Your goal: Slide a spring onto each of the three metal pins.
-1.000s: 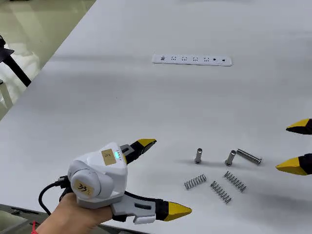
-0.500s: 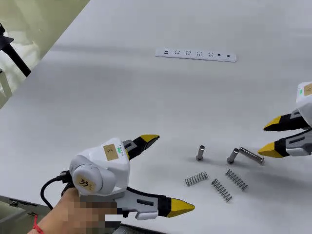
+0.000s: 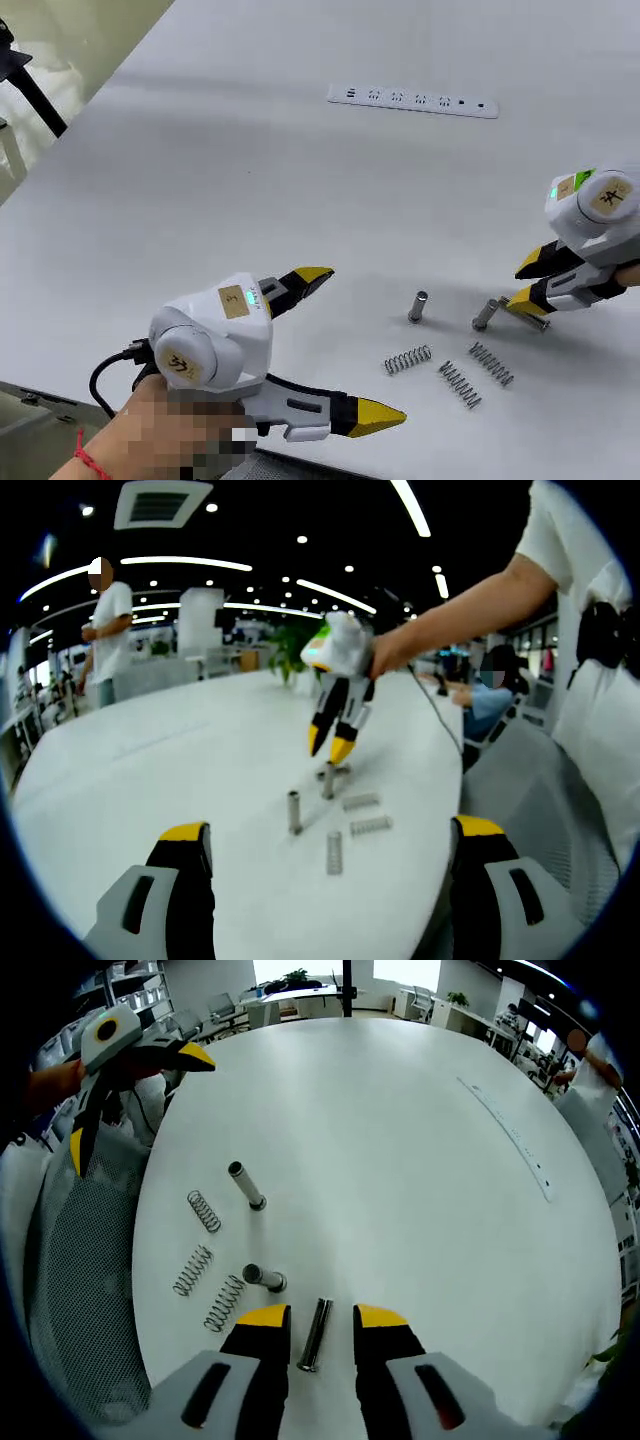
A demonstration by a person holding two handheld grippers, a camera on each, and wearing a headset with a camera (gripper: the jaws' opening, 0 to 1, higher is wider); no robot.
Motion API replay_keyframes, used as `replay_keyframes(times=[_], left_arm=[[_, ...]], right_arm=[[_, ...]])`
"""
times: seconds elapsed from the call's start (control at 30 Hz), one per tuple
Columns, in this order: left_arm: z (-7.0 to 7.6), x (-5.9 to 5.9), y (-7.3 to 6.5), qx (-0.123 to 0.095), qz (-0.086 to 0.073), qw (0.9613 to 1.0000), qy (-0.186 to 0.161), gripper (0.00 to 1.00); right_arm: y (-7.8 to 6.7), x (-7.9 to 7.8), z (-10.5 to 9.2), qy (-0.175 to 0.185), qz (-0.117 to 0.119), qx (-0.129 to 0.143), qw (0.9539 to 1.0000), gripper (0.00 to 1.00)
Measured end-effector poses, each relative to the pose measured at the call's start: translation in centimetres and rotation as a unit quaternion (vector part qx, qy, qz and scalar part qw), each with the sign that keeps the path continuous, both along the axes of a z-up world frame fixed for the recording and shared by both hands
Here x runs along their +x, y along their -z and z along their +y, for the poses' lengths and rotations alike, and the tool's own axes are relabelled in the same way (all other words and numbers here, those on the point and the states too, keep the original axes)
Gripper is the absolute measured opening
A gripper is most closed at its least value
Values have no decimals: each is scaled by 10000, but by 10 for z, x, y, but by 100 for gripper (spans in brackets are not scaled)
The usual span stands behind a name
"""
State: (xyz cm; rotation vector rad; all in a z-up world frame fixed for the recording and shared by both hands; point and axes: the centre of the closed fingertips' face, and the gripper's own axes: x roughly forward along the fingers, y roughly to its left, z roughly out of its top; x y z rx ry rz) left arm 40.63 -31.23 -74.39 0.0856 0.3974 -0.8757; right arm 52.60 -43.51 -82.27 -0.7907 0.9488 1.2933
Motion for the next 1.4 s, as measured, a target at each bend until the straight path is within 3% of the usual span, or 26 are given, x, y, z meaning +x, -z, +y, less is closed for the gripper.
replay_keyframes(times=[0.43,0.87,1.4], left_arm=[[4,0,2,-68,27,10000,-58,100],[7,0,6,-117,58,9999,-77,100],[7,0,4,-156,59,9998,-96,100]], right_arm=[[19,-5,2,106,156,-337,9993,18],[22,-10,3,151,212,-415,9988,14],[23,-8,2,228,71,-476,9986,9]])
